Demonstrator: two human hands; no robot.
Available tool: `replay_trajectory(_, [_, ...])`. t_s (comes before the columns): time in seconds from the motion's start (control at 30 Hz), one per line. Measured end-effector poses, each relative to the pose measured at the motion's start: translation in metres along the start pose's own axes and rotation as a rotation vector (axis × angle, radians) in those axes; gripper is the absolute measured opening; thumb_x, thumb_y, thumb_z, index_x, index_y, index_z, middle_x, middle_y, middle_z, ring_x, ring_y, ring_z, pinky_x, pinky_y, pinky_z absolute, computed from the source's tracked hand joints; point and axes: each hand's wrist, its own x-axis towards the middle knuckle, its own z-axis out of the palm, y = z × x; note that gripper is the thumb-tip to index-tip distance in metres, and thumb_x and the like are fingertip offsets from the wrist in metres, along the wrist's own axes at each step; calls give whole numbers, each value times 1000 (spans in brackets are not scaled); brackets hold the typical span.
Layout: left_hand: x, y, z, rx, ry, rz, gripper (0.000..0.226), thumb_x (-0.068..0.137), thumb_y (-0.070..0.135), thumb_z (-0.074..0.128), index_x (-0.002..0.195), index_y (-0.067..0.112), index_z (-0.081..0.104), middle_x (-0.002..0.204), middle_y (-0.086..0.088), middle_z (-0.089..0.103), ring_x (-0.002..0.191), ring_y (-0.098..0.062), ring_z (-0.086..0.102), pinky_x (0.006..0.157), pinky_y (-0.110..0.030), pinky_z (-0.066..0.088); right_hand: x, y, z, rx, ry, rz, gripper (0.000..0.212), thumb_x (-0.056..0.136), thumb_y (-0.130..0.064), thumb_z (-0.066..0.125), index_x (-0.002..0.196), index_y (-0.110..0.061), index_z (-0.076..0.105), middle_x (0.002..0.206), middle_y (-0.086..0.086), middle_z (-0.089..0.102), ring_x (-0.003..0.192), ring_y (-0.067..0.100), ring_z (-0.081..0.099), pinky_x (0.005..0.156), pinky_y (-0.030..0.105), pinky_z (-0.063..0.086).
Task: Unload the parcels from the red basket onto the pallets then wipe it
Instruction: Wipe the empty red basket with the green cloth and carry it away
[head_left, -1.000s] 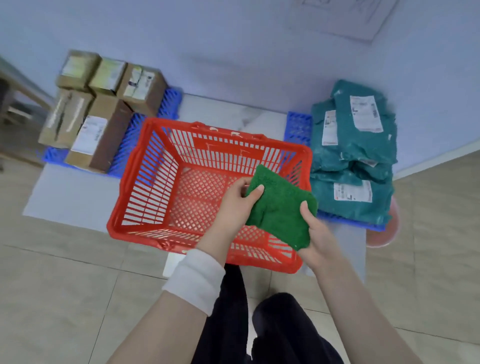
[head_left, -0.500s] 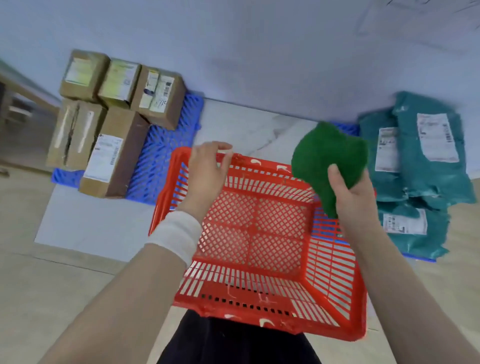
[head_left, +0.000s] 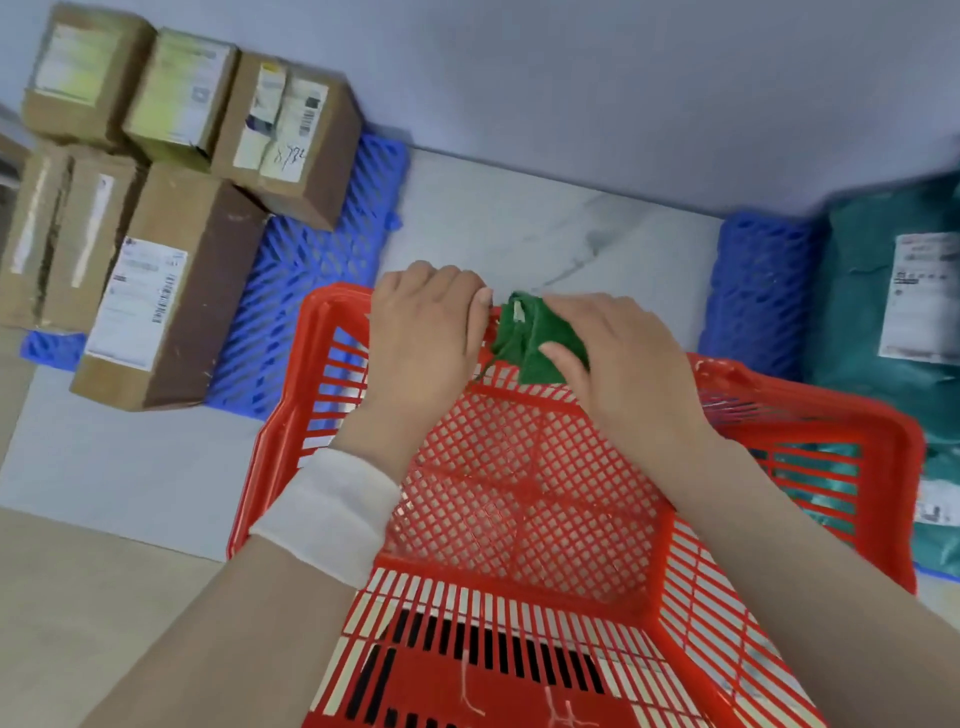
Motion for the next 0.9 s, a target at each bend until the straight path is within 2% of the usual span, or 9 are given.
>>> replay_trajectory(0.1, [-1, -2, 3, 6, 39, 13, 33, 94, 25, 33, 78, 13, 60, 74, -7, 61, 75, -29, 53, 70, -36, 25, 9, -1, 17, -144, 40, -12, 41, 93, -29, 31, 104, -6, 64, 86, 15, 67, 76, 35, 61, 64, 40, 43])
replay_trajectory(0.17, [-2, -2, 5, 11, 49, 14, 32, 94, 24, 34, 78, 13, 59, 74, -7, 61, 75, -29, 52, 70, -36, 25, 14, -1, 22, -190, 153, 30, 27, 90, -18, 43, 74, -4, 60, 64, 15, 61, 56, 34, 58, 49, 33, 34])
replay_trajectory(0.23, [-2, -2, 5, 6, 27, 17, 32, 95, 25, 33, 79, 14, 59, 77, -6, 62, 77, -29, 52, 70, -36, 24, 23, -2, 23, -178, 169, 125, 26, 89, -14, 49, 64, -8, 52, 57, 14, 55, 51, 33, 52, 47, 27, 21])
replay_trajectory(0.37, [-3, 0, 2, 6, -9, -10, 35, 95, 28, 29, 84, 15, 59, 82, -5, 63, 81, -28, 51, 73, -36, 24, 42, 6, 21, -70, -76, 314, 45, 98, -39, 28, 94, -13, 64, 93, 15, 64, 90, 36, 57, 64, 32, 29])
replay_trajectory(0.47, [-3, 1, 2, 1, -20, -31, 37, 95, 29, 27, 85, 15, 59, 84, -5, 63, 83, -28, 51, 75, -36, 24, 29, 14, 11, 85, -73, 102, 44, 96, -46, 30, 118, -21, 58, 113, 9, 62, 104, 30, 54, 75, 34, 36])
replay_trajectory(0.53, [-4, 1, 2, -2, -8, -37, 35, 95, 28, 28, 85, 15, 59, 83, -5, 63, 83, -28, 51, 74, -35, 24, 10, 17, 9, -5, -60, -92, 52, 93, -47, 34, 130, -15, 50, 112, 11, 61, 101, 31, 55, 80, 38, 40])
replay_trajectory(0.7, [-2, 1, 3, -10, -9, -35, 38, 95, 28, 26, 84, 13, 59, 81, -6, 62, 81, -28, 50, 74, -34, 23, 3, 16, 17, -160, 60, -116, 47, 89, -40, 39, 111, -5, 61, 91, 15, 66, 79, 35, 62, 63, 39, 43])
replay_trajectory(0.8, [-2, 2, 4, -1, -16, -40, 41, 95, 29, 22, 85, 12, 59, 82, -6, 63, 82, -28, 50, 74, -34, 22, 18, 11, 19, -144, 82, -29, 39, 96, -40, 34, 93, -10, 59, 83, 11, 64, 76, 34, 60, 55, 33, 29])
replay_trajectory(0.9, [-2, 1, 3, 6, -33, -36, 45, 95, 31, 19, 86, 12, 59, 83, -7, 64, 83, -29, 50, 75, -34, 22, 35, 15, 18, -87, -37, 102, 46, 97, -46, 26, 92, -14, 59, 89, 10, 62, 87, 33, 57, 63, 32, 27])
